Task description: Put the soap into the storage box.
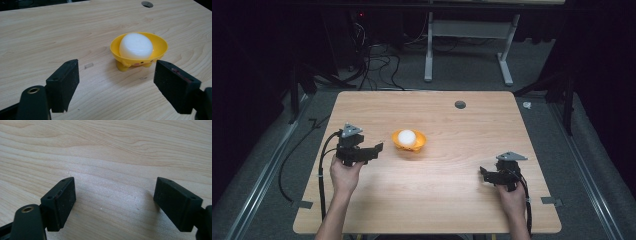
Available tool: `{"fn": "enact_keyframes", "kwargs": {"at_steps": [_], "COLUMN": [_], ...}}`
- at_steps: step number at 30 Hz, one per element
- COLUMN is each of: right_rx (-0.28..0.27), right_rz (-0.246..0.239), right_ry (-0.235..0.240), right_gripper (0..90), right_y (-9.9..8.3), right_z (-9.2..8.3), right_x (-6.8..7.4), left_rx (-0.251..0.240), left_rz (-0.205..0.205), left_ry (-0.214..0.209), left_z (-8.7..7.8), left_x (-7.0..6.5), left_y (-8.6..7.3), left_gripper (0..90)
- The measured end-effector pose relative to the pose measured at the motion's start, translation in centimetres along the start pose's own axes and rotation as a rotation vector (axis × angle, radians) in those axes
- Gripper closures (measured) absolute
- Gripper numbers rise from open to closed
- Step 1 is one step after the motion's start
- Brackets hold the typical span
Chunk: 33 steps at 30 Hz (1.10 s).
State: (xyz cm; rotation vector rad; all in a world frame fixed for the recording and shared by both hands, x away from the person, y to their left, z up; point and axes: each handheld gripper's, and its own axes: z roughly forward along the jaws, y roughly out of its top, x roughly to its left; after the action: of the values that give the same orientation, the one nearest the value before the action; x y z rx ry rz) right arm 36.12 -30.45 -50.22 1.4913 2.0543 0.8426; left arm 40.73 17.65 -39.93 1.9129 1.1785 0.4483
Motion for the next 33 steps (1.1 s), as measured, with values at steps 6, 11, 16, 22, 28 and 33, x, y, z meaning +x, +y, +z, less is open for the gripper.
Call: {"fn": "enact_keyframes", "kwargs": {"at_steps": [6,11,16,22,28,33], "right_rx": [-0.001,-0.001,-0.001,0.0,0.0,0.0], "right_rz": [0.0,0.002,0.001,-0.001,0.0,0.0], "right_ry": [-0.001,-0.001,-0.001,0.0,-0.001,-0.001], "right_gripper": [18.8,18.8,18.8,18.8,18.8,18.8], "right_y": [0.0,0.0,0.0,0.0,0.0,0.0], "right_z": [0.0,0.0,0.0,0.0,0.0,0.0], "right_x": [0.0,0.0,0.0,0.0,0.0,0.0], "left_rx": [-0.022,-0.025,-0.034,-0.034,-0.032,-0.027], "left_rz": [-0.049,-0.066,-0.088,-0.102,-0.115,-0.127], "left_ry": [-0.014,-0.005,-0.008,-0.002,0.004,0.01], "left_z": [-0.7,-0.9,-1.3,-1.5,-1.7,-1.7], "left_x": [0.6,1.0,1.2,1.7,2.0,2.2], "left_y": [-0.6,-1.2,-1.9,-2.9,-3.6,-4.1], "left_gripper": [21.5,21.5,21.6,21.5,21.5,21.5]}}
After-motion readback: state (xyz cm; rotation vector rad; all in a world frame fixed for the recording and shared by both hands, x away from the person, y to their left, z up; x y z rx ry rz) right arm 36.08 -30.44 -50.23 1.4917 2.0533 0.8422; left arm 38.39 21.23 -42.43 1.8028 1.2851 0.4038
